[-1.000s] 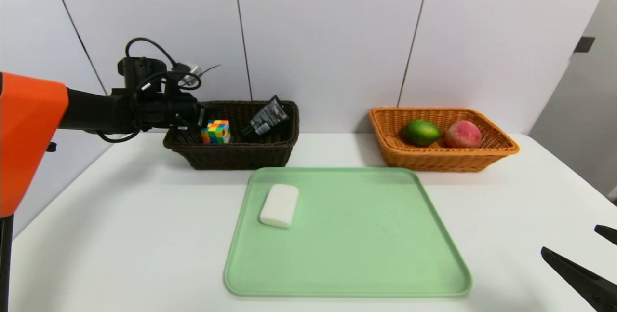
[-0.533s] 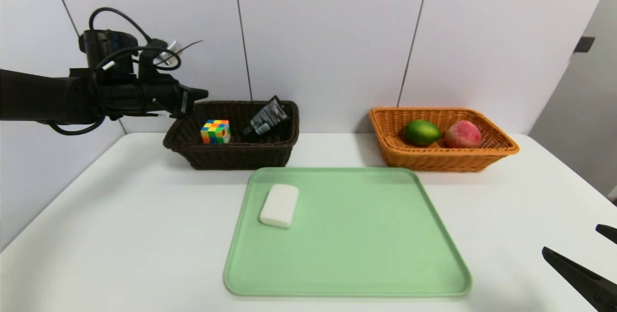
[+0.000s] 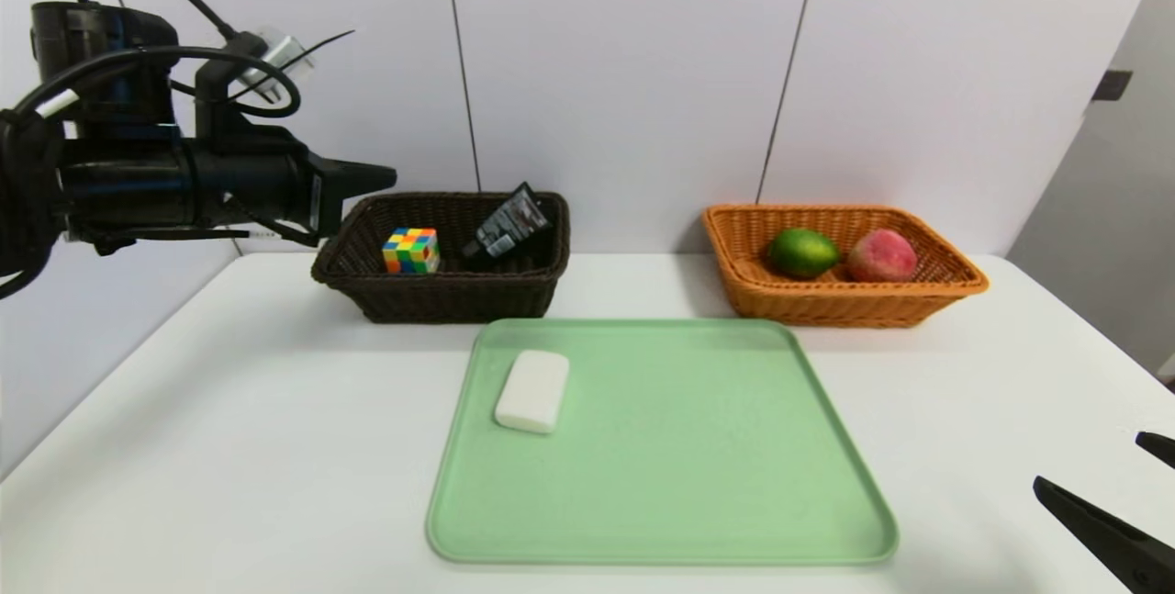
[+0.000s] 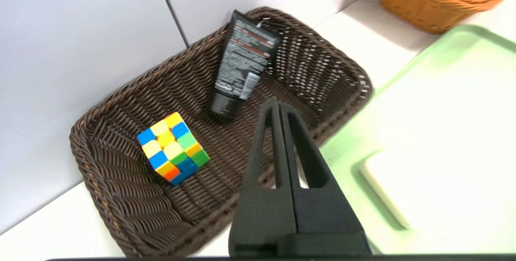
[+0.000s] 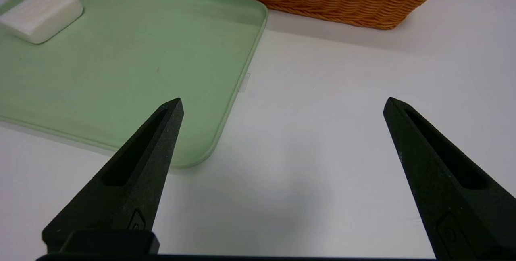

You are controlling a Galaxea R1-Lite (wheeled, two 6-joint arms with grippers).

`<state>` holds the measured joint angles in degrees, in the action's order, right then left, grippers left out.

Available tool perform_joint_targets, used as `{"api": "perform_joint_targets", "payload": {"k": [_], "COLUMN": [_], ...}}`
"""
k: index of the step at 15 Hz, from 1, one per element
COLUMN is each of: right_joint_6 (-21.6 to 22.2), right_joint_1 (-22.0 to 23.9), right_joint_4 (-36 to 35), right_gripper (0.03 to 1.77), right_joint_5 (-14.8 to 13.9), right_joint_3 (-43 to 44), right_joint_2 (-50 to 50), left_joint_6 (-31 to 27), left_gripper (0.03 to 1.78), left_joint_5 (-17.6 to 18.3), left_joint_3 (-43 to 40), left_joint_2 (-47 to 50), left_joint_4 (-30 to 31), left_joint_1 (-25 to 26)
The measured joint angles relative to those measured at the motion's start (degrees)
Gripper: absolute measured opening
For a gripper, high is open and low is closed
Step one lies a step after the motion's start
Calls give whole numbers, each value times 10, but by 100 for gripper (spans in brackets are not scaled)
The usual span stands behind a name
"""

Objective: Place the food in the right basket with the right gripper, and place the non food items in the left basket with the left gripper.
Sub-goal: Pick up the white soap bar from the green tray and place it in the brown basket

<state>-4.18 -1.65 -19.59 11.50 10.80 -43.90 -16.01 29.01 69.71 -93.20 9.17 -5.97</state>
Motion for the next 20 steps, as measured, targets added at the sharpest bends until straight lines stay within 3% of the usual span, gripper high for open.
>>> {"api": "perform_joint_targets", "payload": {"k": [11, 13, 16, 20], "right_joint_6": [-16, -16, -16, -16], "right_joint_1": [0, 0, 0, 0], "right_joint_4": [8, 30, 39, 39], "right_gripper": [171, 171, 171, 171], "right_joint_5": [0, 0, 0, 0], "right_joint_3": [-4, -2, 0, 2], "right_joint_2": [22, 33, 45, 49], "left_joint_6": [-1, -2, 3, -1], "left_gripper": [4, 42, 83, 118], "left_joint_5": [-5, -6, -5, -5], "left_joint_3": [-200, -219, -234, -242], "left_joint_2": [154, 170, 181, 183], "left_joint_4": [10, 10, 20, 32], "left_joint_1": [-22, -22, -22, -22]}}
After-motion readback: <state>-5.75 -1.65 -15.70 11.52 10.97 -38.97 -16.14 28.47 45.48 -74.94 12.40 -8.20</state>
